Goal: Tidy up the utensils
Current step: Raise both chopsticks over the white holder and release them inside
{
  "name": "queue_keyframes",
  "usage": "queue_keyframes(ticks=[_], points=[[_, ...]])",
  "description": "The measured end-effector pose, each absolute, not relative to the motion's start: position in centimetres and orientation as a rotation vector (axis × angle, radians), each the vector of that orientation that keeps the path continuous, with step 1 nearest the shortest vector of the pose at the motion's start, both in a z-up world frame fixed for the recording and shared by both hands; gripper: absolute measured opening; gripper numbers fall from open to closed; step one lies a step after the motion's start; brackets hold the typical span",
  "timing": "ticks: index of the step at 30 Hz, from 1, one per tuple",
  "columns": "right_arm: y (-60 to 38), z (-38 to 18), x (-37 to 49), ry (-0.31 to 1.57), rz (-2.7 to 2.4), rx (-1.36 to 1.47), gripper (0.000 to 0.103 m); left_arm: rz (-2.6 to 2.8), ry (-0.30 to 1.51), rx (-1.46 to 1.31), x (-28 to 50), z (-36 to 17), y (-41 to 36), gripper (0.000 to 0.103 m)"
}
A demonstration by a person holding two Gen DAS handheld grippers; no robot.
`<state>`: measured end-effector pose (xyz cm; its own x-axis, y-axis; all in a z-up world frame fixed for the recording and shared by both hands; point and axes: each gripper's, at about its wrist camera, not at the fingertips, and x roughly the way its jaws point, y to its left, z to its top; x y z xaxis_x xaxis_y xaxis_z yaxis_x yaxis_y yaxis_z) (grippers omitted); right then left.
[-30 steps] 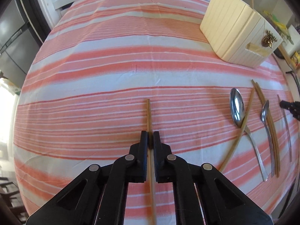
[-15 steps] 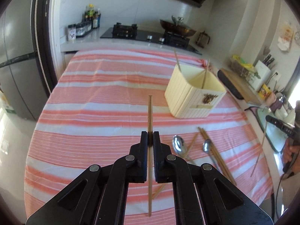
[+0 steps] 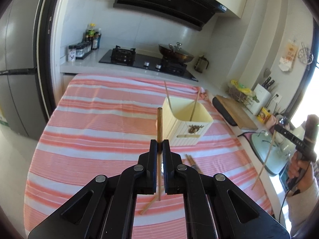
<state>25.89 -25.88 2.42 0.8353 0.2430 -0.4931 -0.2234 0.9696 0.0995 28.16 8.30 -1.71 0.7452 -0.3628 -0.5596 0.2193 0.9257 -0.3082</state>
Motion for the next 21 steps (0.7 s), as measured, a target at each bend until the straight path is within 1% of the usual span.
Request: queue_keyframes(ticks=[6,10,13,17,21], points=[[-25.1,5.4,29.5,0.434,0.240,0.030,0.006,-0.351,0.600,-0.236,30.0,2.8,7.8,0.003],[-23.4,7.9,33.7,0.363,0.251,0.008,0.006,-0.365,0.543,-0.217,33.0,6.5,6.1,0.003],[-21.9,9.4,37.4,0.298,0.258,0.020,0.006,-0.352,0.498,-0.200,36.0,8.2,4.1,0.003],[-19.6,9.9,41.7,0.202,0.270,0.006,0.006,-0.322,0.490,-0.176,40.6,8.1,1.2,0.003],[-17.6,8.1,45.7,0.176,0.283,0.008,0.006,-0.309,0.540,-0.174,44.9,5.7,-1.1,0.003]])
